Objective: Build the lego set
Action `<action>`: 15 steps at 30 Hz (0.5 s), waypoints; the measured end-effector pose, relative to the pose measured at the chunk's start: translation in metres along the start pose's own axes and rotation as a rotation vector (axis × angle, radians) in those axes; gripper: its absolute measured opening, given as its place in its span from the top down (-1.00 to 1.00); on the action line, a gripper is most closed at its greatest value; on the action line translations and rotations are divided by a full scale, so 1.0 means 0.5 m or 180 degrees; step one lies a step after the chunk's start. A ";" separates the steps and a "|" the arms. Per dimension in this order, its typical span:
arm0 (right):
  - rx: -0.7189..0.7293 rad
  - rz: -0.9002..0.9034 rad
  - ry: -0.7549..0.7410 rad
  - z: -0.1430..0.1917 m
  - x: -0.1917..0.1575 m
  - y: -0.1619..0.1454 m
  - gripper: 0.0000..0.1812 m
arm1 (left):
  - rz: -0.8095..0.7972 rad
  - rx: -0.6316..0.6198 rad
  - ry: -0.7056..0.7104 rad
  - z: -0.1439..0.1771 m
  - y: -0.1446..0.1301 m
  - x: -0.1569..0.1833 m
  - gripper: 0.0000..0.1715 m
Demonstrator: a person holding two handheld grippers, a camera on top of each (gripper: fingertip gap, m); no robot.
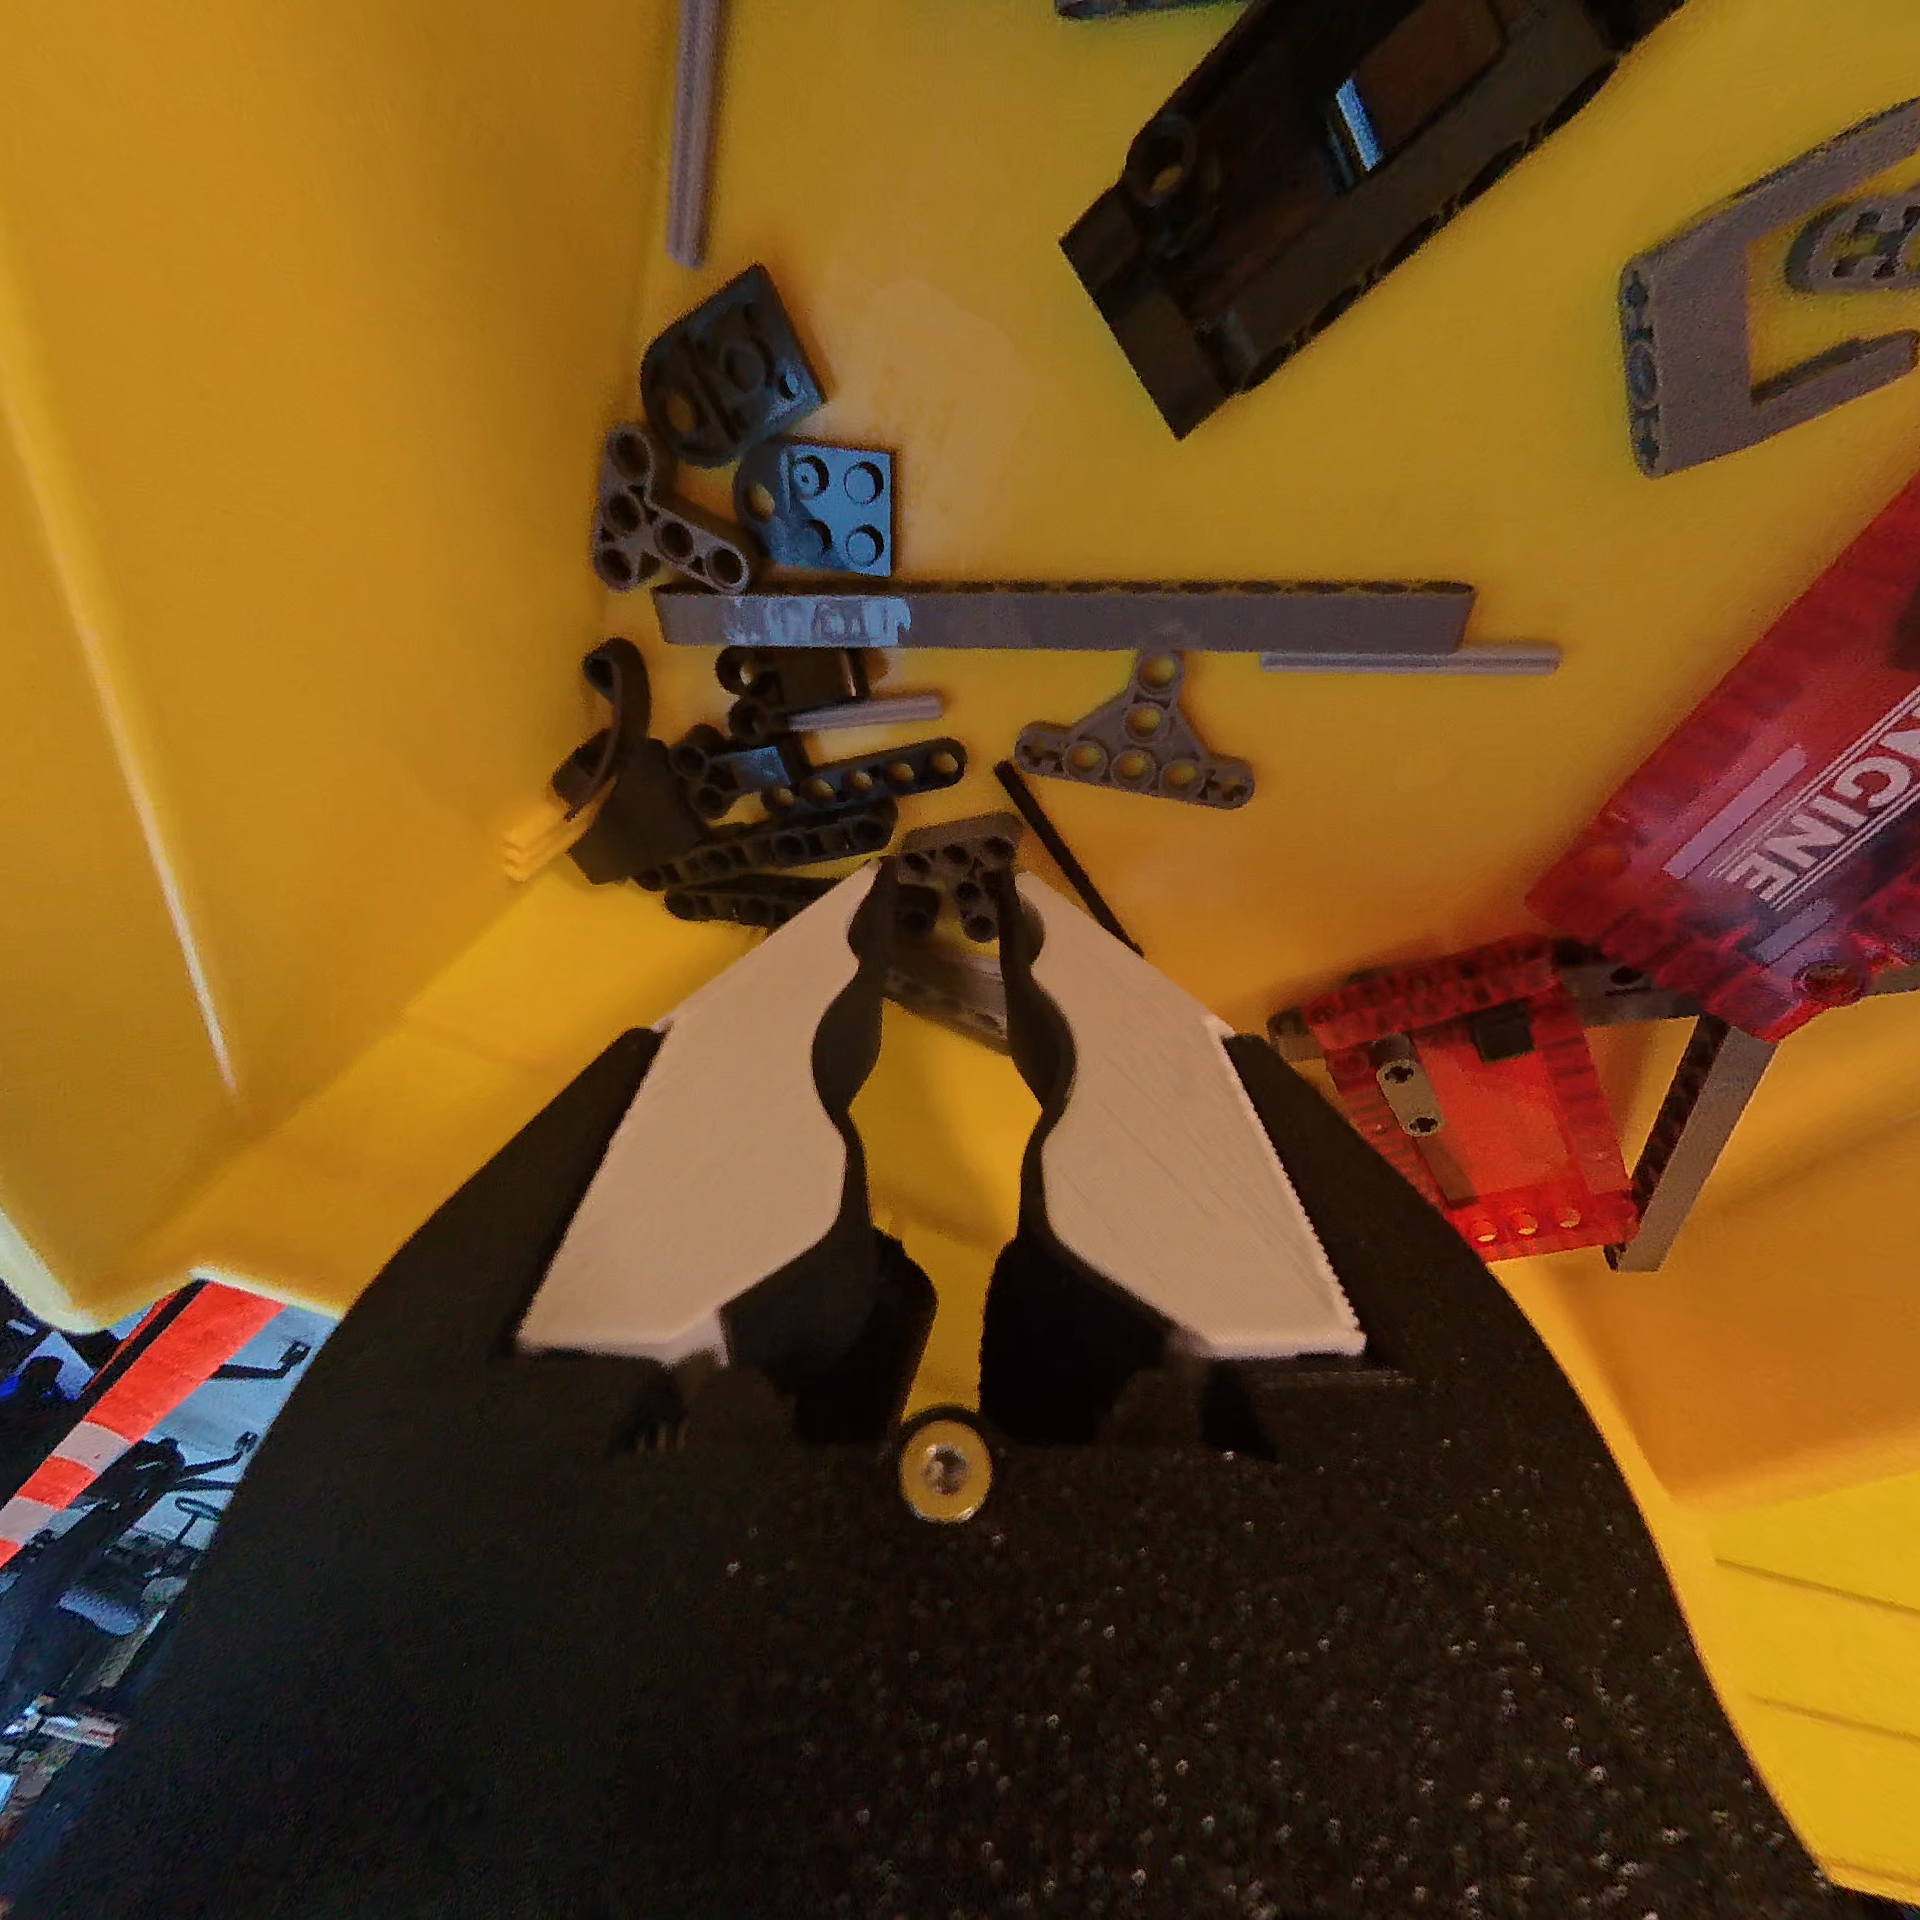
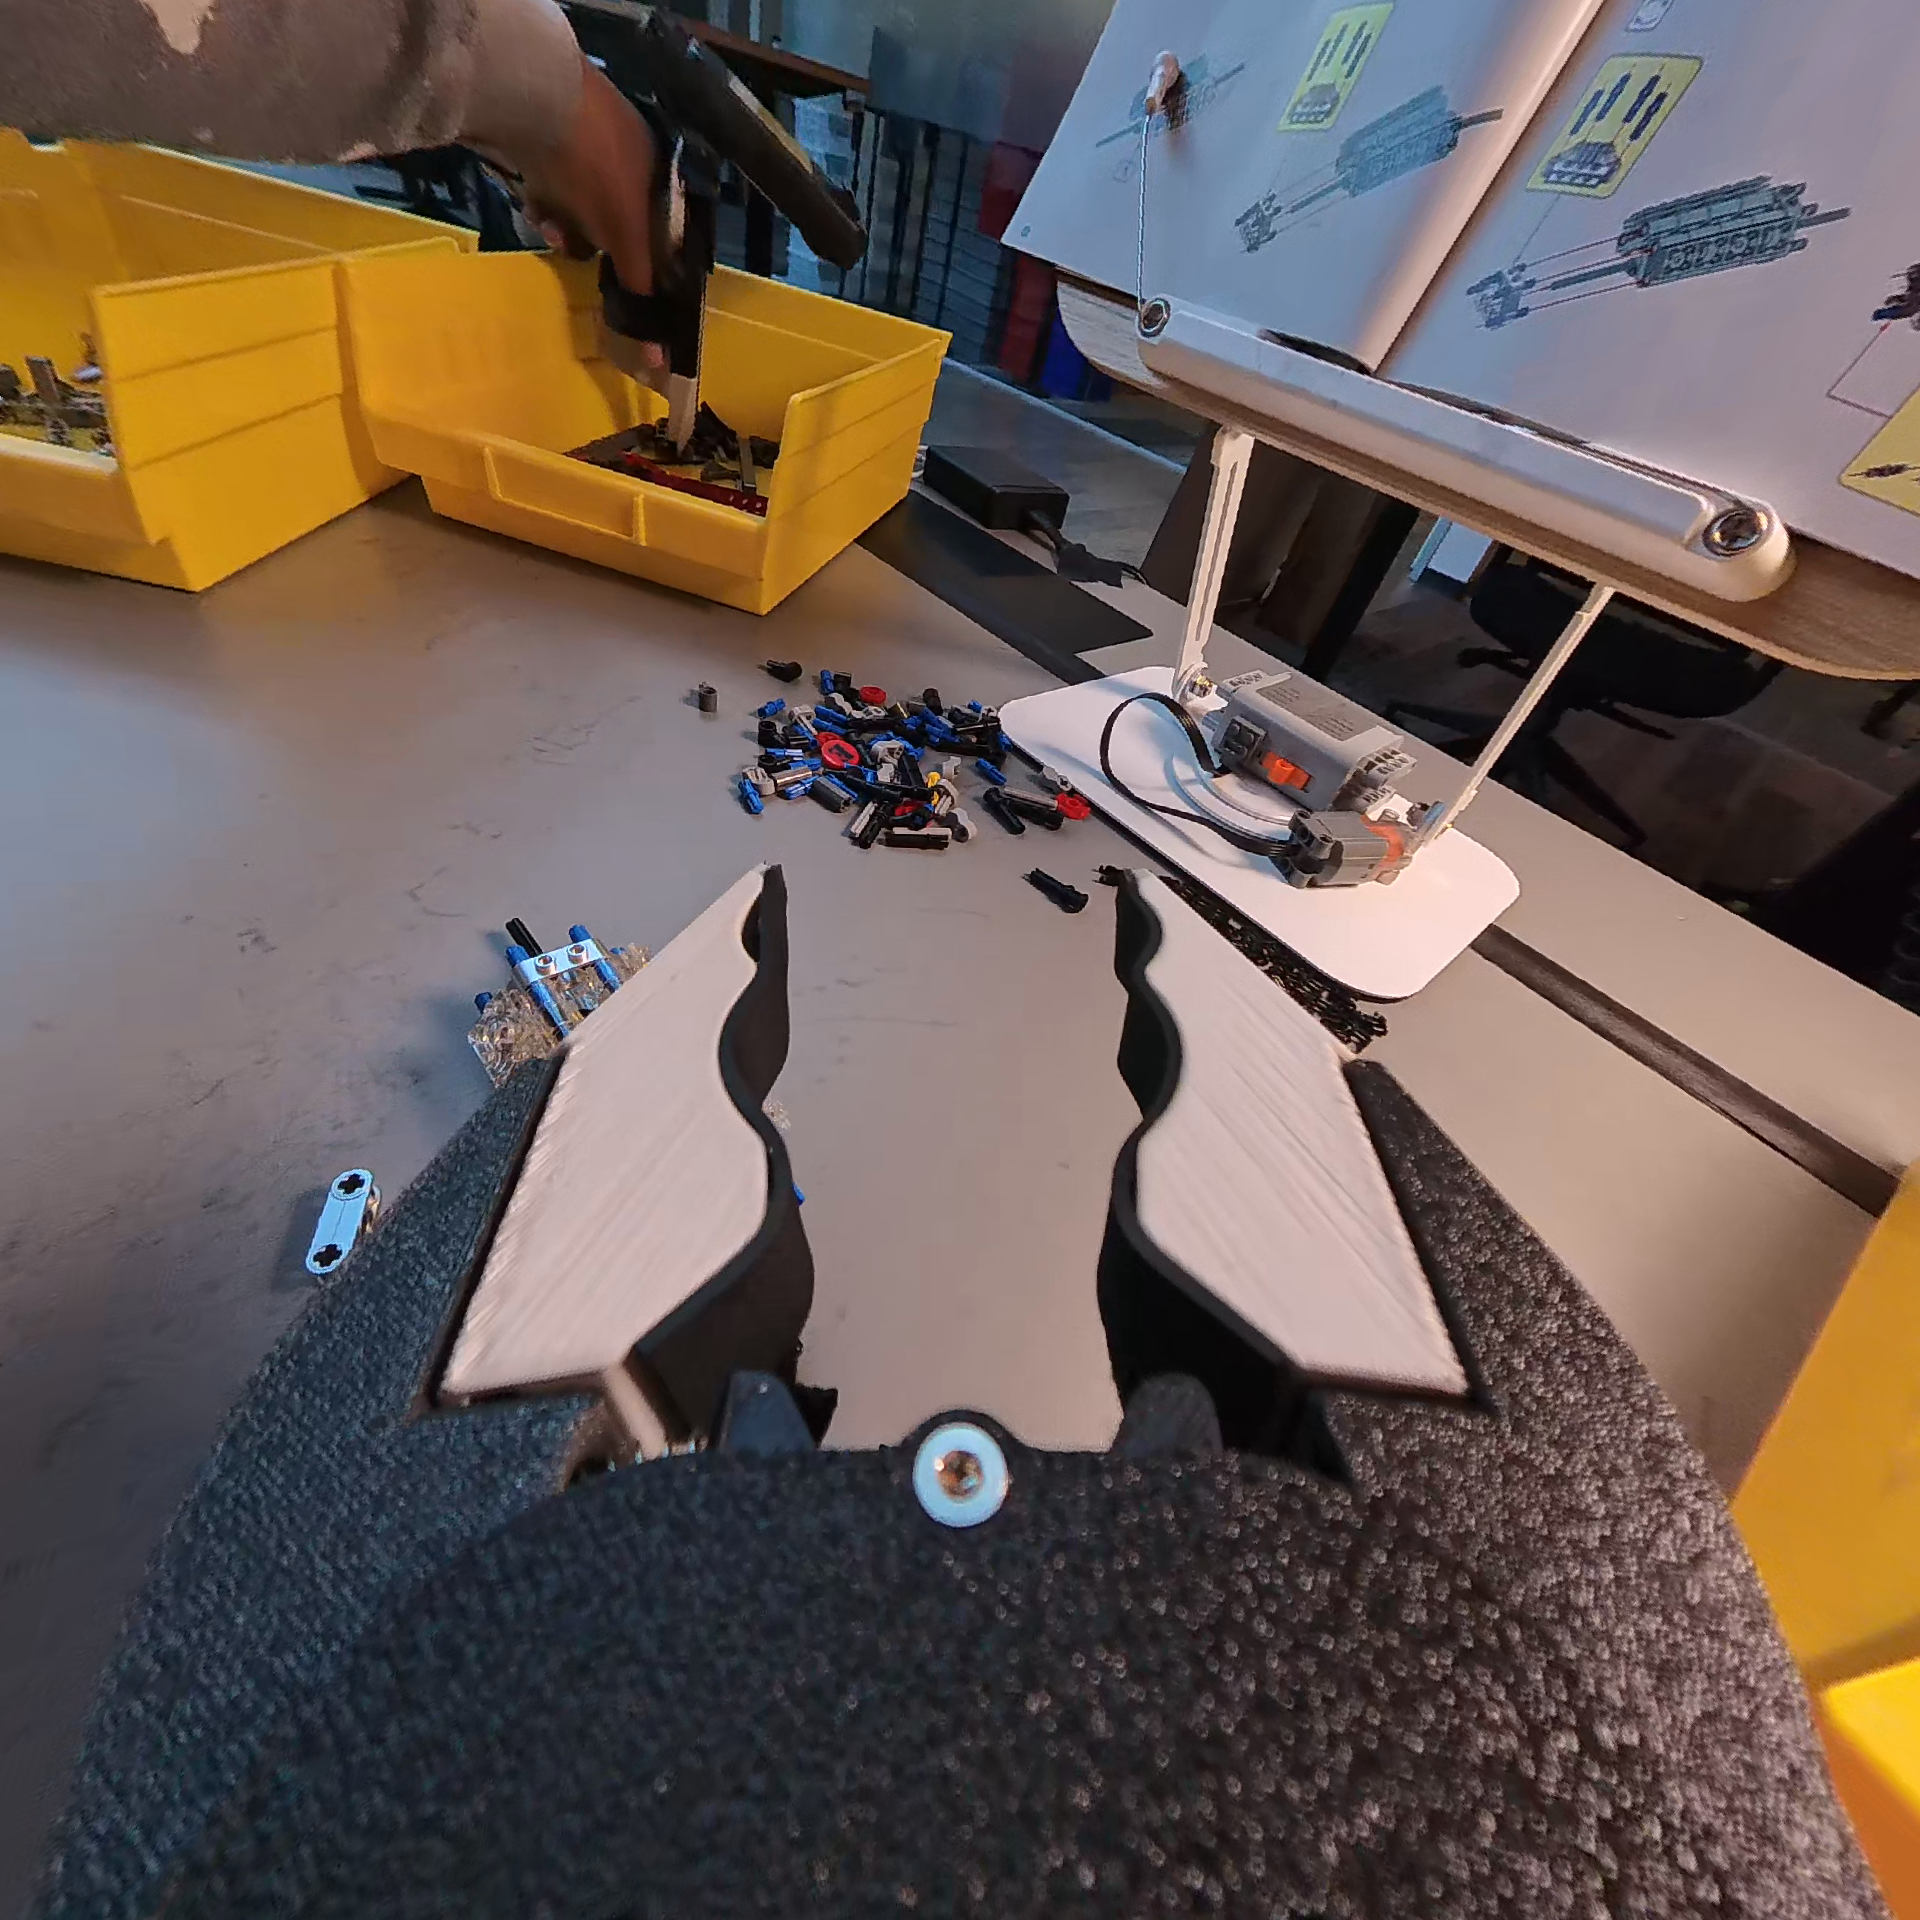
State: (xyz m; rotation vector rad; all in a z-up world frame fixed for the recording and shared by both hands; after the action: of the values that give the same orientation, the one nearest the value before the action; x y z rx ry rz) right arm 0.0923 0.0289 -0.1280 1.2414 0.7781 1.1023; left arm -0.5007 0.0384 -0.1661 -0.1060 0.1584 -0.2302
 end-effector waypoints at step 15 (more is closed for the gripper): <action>-0.0020 0.0057 -0.0005 0.001 0.000 -0.002 0.32 | -0.0462 0.0566 -0.0204 0.054 0.023 0.082 0.93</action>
State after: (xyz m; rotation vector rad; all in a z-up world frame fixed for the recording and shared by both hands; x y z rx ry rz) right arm 0.0931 0.0286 -0.1288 1.2459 0.7634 1.1173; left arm -0.4544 0.0421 -0.1470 0.0521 0.0660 -0.3839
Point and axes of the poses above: each gripper's, where its closed fingertips meet, z back along the fingers, y out of its top, x = y × z across the jaws, the point moved 7 cm from there along z, back along the fingers, and after that the axes turned 6 degrees about -z, right-handed, at the moved point
